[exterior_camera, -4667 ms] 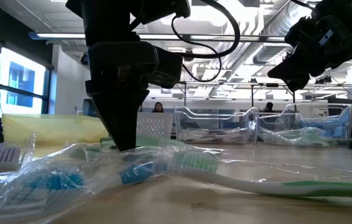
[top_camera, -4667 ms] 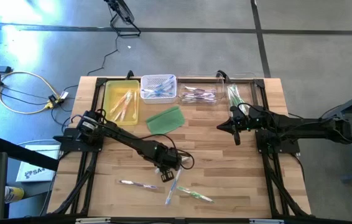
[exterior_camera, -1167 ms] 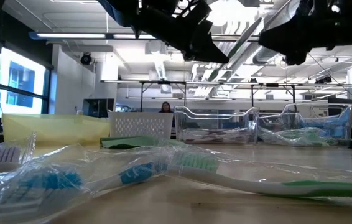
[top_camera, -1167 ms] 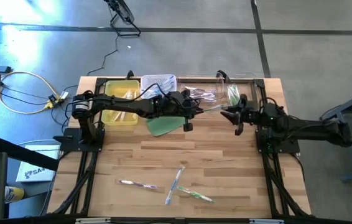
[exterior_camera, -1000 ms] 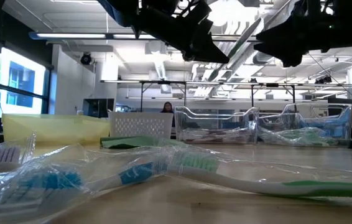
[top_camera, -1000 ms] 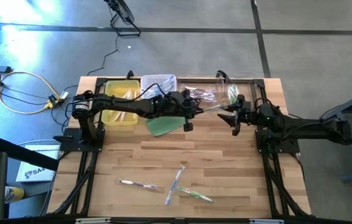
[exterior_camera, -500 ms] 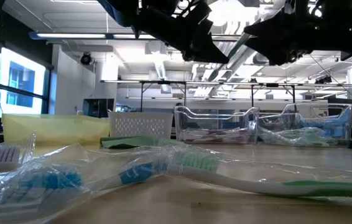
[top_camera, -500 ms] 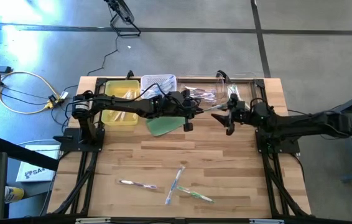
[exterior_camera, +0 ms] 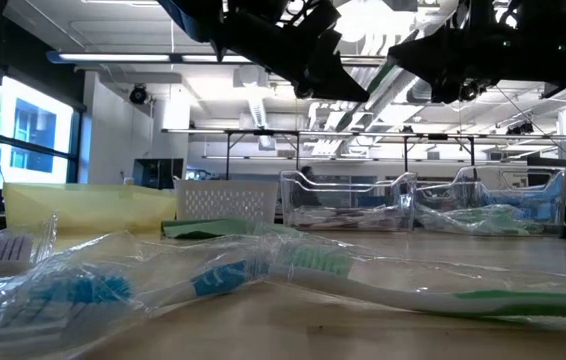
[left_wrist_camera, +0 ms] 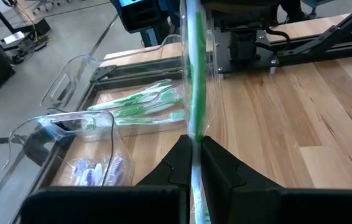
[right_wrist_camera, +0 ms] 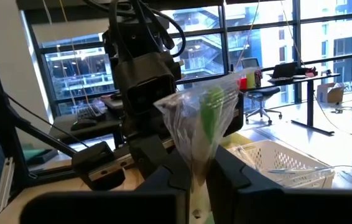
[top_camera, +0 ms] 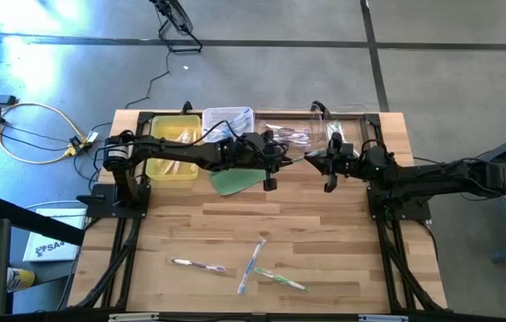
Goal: Pick & Place Toothbrushes
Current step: Put the green toothbrush into the right transparent bin
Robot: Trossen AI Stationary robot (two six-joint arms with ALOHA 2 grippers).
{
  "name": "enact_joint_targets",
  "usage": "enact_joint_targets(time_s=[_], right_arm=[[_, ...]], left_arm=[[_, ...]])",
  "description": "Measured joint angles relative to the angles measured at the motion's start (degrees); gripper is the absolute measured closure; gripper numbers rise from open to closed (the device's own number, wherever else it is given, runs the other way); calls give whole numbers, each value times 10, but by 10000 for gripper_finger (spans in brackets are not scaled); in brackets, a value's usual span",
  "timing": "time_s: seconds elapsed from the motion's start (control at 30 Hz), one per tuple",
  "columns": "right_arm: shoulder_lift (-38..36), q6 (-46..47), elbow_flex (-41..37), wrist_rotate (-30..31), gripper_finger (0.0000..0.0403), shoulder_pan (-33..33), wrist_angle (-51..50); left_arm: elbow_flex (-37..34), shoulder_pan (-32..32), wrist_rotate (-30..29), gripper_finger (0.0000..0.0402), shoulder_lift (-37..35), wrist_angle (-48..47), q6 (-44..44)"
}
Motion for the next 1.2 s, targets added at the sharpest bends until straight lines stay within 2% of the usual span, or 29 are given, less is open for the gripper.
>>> enact_joint_targets(time_s=[0.3, 0.43, 0.57, 0.8, 0.9, 1.03, 1.2], right_arm=[[0, 0, 0, 0, 384, 0, -2], [0, 1, 0, -1, 384, 0, -4], [-1, 14, 0, -1, 384, 0, -11], [-1, 26, 0, 7, 384, 1, -18], [-1, 23, 0, 9, 384, 1, -31], [-1, 20, 0, 11, 384, 1, -32], [-7, 17, 0, 37, 384, 1, -34]], left_arm=[[0, 0, 1, 386, 0, -3, 2], [0, 0, 2, 373, 0, -1, 4], [0, 0, 2, 339, 0, 0, 26], [0, 2, 0, 254, 0, 4, 59], [-1, 4, 28, 225, -7, 2, 92], [0, 14, 66, 205, -32, 6, 118], [0, 37, 69, 204, -69, -2, 118]])
